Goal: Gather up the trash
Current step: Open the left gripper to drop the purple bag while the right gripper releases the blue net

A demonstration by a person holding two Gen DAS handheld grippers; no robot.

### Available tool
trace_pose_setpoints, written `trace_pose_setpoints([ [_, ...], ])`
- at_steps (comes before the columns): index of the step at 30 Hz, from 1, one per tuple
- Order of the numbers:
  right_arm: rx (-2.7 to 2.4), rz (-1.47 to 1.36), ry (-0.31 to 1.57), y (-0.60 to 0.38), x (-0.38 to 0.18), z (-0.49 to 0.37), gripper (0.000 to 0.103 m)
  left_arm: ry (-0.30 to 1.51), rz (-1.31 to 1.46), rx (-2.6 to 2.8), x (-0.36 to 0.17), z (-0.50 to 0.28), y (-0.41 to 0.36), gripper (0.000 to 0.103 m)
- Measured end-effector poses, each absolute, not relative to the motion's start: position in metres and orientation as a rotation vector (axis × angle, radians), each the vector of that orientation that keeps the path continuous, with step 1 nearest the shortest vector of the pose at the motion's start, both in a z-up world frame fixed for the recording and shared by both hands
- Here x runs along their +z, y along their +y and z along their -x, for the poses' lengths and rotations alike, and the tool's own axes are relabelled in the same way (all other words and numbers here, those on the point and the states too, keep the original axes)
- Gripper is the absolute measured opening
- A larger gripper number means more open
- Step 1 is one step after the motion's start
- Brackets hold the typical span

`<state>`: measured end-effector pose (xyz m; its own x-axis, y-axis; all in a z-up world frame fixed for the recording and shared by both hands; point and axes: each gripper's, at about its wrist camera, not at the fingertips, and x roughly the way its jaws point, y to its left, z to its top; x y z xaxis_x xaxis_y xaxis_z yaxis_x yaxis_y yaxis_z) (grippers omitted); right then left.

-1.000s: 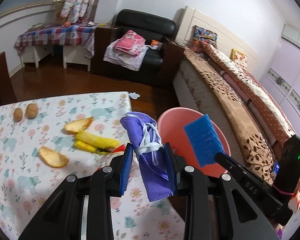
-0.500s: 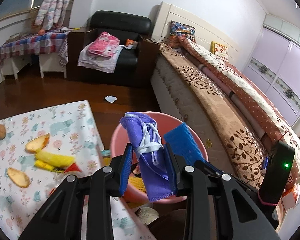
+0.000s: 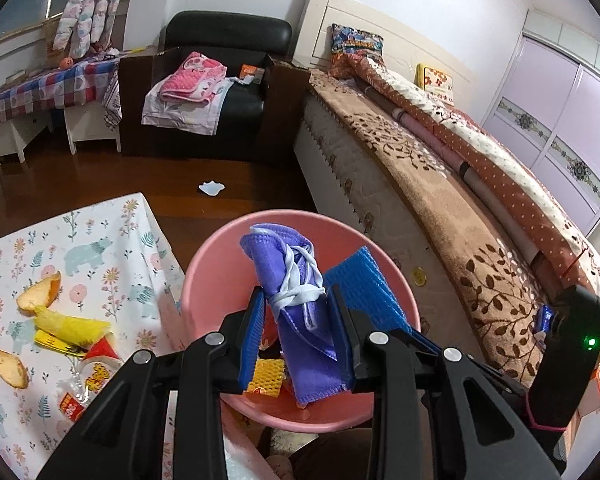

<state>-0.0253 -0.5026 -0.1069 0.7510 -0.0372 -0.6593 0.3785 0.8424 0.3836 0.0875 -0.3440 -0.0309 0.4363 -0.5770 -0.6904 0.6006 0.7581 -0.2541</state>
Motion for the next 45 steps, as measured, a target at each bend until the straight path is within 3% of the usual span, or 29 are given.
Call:
trace_pose_setpoints([
  [27, -0.256, -0.537, 0.707, -0.508, -0.117, 0.024, 0.008, 0.898, -0.063, -0.719, -0.054, -0.086, -0.357, 0.033],
  [32, -0.261, -0.536, 0.707, -0.508, -0.116, 0.025, 0.008, 0.902, -0.053, -0.71, -0.052, -0.087, -0.352, 0.042],
  [45, -0.257, -0.537, 0.727, -0.507, -0.116, 0.026, 0.009, 0.908, -0.028, -0.695, -0.044, -0.083, -0.333, 0.043],
])
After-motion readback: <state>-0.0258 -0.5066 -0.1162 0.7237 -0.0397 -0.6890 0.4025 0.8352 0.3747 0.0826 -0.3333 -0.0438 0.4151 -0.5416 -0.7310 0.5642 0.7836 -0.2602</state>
